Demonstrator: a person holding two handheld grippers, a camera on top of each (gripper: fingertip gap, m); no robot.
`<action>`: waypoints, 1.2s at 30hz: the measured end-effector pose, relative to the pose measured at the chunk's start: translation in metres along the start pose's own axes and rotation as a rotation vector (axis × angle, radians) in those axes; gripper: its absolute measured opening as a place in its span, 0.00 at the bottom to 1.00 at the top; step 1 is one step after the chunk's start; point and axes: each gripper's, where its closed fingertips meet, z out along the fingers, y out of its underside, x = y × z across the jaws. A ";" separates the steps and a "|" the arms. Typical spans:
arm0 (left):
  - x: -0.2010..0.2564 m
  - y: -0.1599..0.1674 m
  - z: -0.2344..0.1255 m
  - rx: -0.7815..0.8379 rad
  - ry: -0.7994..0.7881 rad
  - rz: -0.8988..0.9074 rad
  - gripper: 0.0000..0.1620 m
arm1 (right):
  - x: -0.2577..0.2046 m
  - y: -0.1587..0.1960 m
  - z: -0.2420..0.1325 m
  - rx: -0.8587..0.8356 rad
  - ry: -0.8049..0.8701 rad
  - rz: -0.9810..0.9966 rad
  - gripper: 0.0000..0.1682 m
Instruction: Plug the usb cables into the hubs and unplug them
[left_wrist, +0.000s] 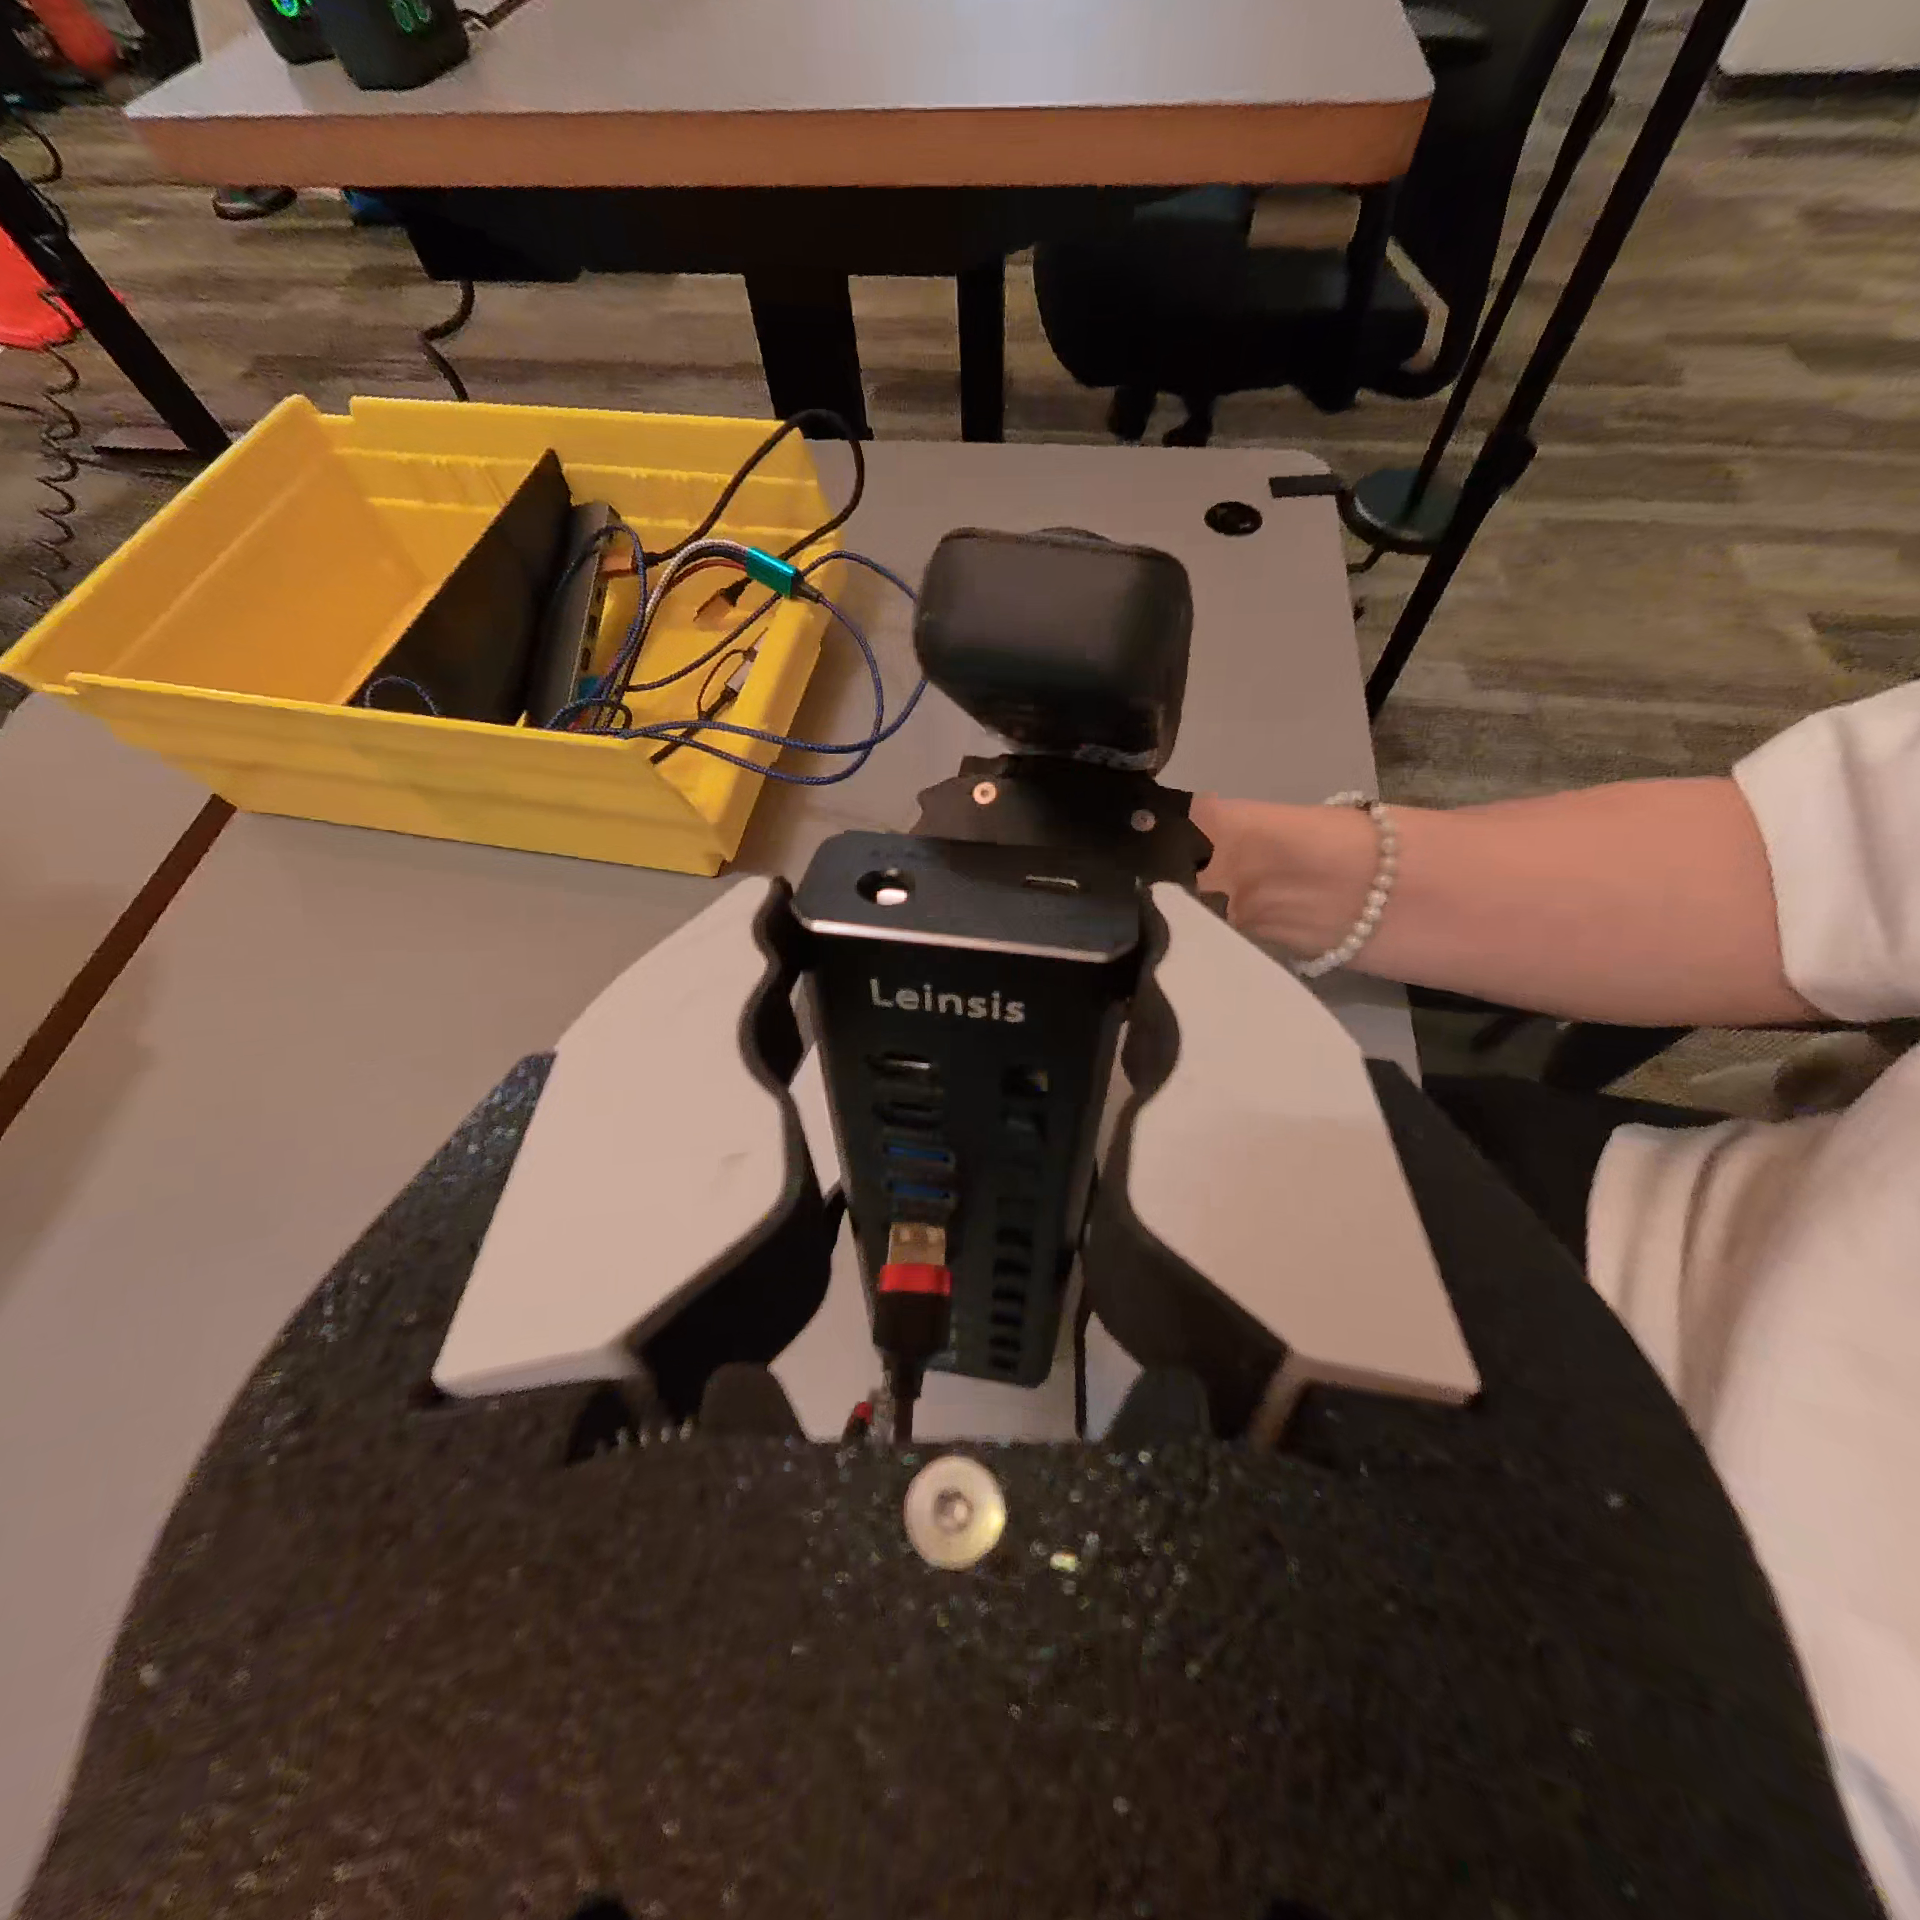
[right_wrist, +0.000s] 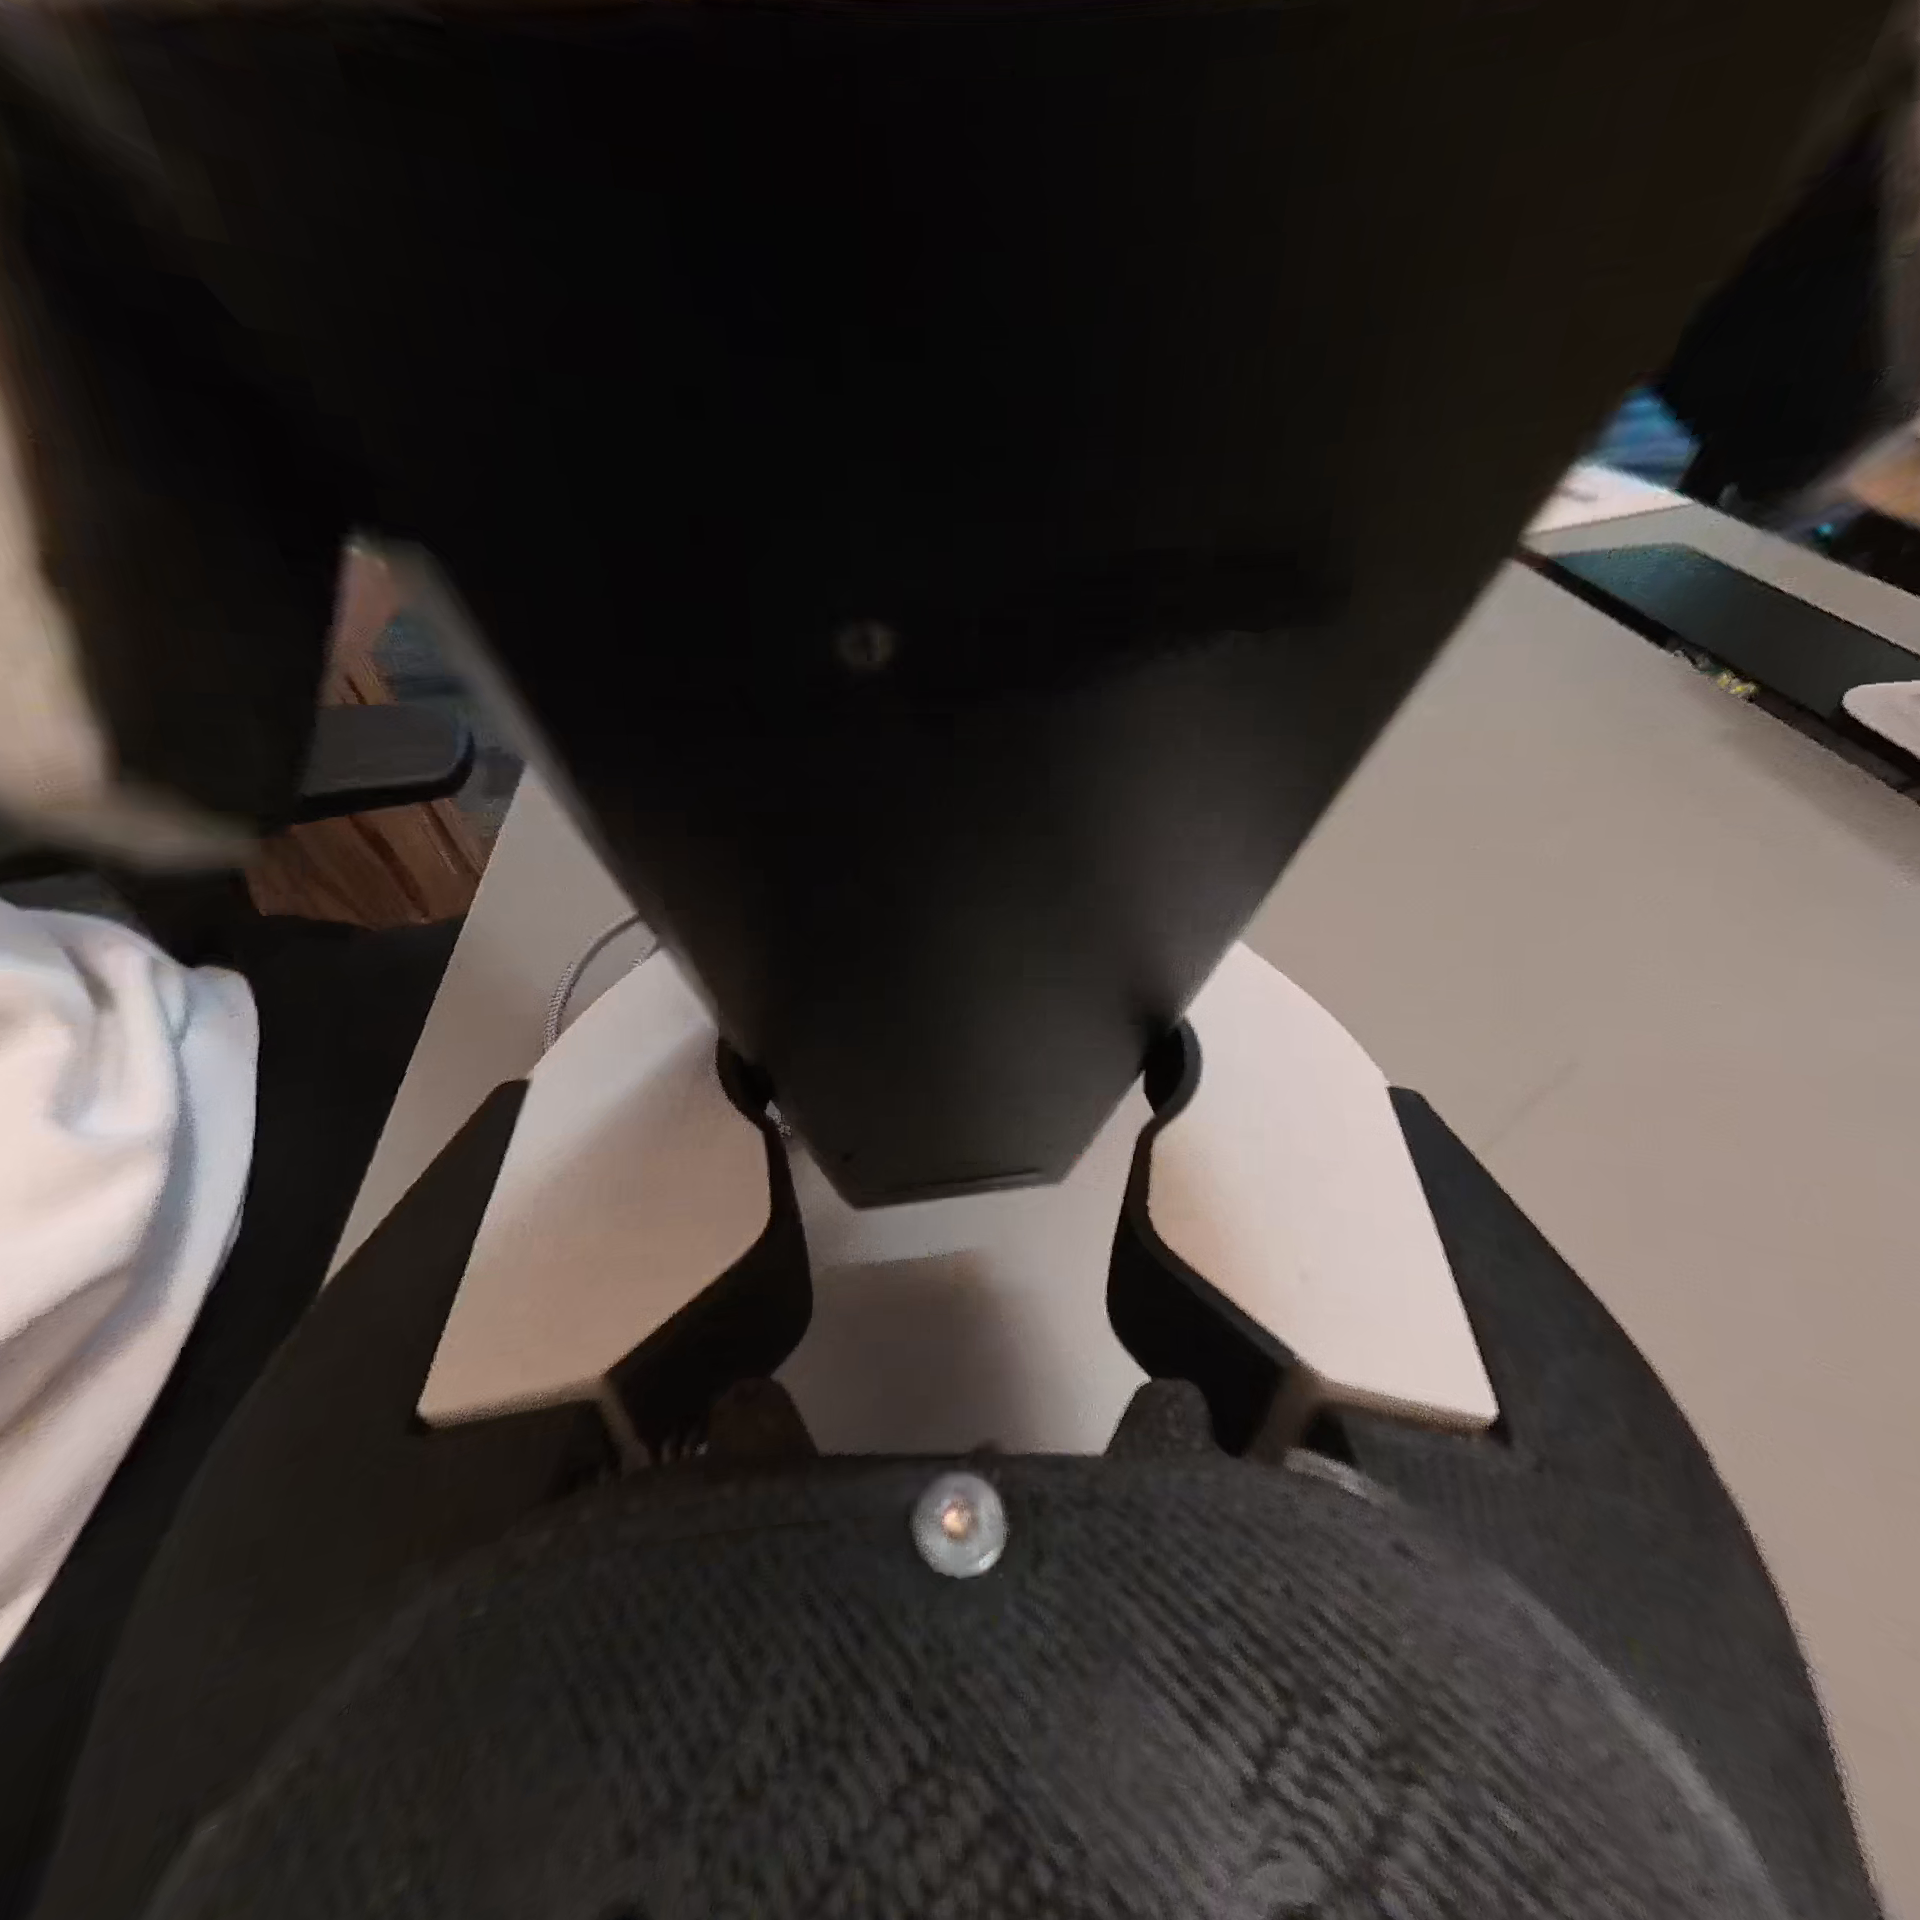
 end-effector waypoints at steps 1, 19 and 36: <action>-0.002 -0.001 -0.002 0.012 0.007 -0.023 0.37 | 0.002 -0.002 -0.002 0.021 0.002 0.004 0.43; -0.018 -0.004 -0.019 0.107 0.035 -0.127 0.37 | 0.012 -0.045 -0.019 0.341 0.021 0.134 0.40; -0.010 -0.008 -0.023 0.151 0.124 -0.060 0.37 | 0.006 -0.046 -0.020 0.327 0.003 0.073 0.37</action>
